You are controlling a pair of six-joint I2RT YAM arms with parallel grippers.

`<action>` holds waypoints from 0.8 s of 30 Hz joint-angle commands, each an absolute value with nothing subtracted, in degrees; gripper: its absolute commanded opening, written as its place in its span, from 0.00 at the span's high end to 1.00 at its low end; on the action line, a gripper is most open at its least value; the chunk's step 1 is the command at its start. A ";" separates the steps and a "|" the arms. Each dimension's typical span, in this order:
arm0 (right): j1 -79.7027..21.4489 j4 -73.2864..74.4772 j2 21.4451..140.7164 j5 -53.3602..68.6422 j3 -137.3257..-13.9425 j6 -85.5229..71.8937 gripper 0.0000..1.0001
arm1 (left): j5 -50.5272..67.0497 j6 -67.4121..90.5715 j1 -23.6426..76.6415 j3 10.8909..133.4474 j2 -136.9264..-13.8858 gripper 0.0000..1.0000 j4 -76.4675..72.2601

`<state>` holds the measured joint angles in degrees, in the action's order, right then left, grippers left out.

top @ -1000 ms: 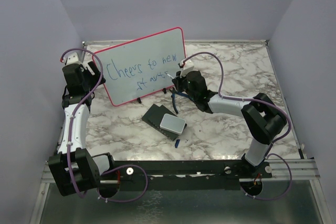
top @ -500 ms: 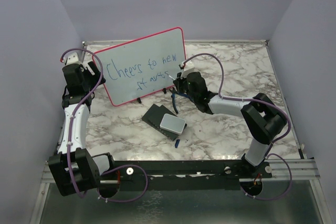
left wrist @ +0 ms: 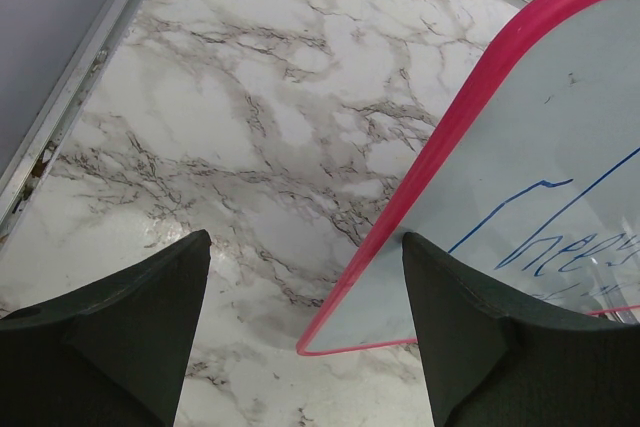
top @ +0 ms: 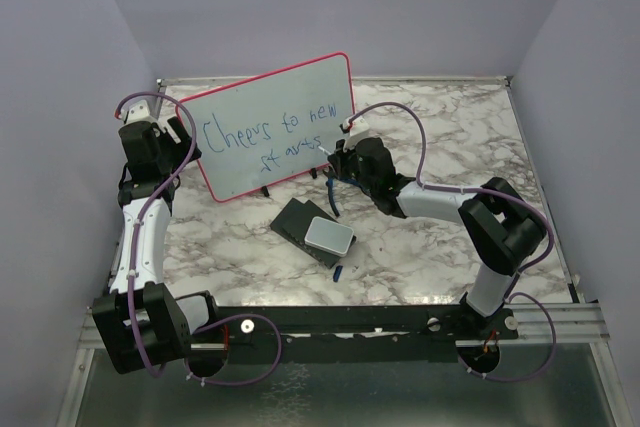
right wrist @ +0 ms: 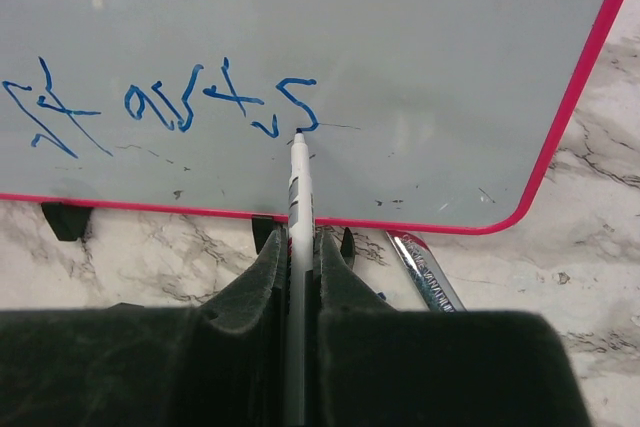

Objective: Write a sentence on the whiteboard

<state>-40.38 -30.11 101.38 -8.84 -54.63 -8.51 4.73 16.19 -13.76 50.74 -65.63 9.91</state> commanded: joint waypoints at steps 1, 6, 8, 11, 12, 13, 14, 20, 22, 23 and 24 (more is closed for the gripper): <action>-40.42 -30.41 102.72 -6.33 -54.11 -7.87 0.99 | 5.63 15.47 -13.54 50.04 -64.34 0.21 9.05; -40.65 -30.26 102.83 -6.52 -54.24 -7.80 0.99 | 5.67 15.50 -13.54 50.01 -64.34 0.21 9.03; -40.65 -30.34 102.55 -6.97 -53.90 -7.76 0.99 | 5.65 15.51 -13.49 50.06 -64.34 0.21 9.05; -40.68 -31.17 100.73 -7.63 -52.67 -7.63 0.99 | 5.66 15.47 -13.54 50.01 -64.34 0.21 9.11; -40.67 -31.53 99.89 -7.65 -51.98 -7.52 0.99 | 5.59 15.47 -13.54 50.01 -64.34 0.21 9.10; -40.69 -31.78 99.00 -7.57 -51.24 -7.43 0.99 | 5.62 15.50 -13.54 50.01 -64.34 0.21 9.05; -40.68 -31.77 98.13 -7.67 -50.72 -7.39 0.99 | 5.65 15.54 -13.54 50.01 -64.34 0.21 9.06; -40.54 -30.21 96.80 -11.44 -49.20 -8.09 0.99 | 5.71 15.49 -13.58 50.01 -64.27 0.21 9.06; -40.60 -30.87 96.64 -11.53 -48.68 -8.02 0.99 | 5.71 15.48 -13.54 50.01 -64.25 0.21 9.03; -40.56 -31.19 96.41 -11.45 -48.50 -8.07 0.99 | 5.71 15.47 -13.56 50.01 -64.27 0.21 9.04; -40.59 -31.43 96.35 -11.41 -48.51 -8.22 0.99 | 5.71 15.47 -13.54 50.01 -64.25 0.21 9.01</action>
<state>-40.45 -30.35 97.93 -9.50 -49.58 -8.29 4.73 16.19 -13.74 50.72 -65.63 9.91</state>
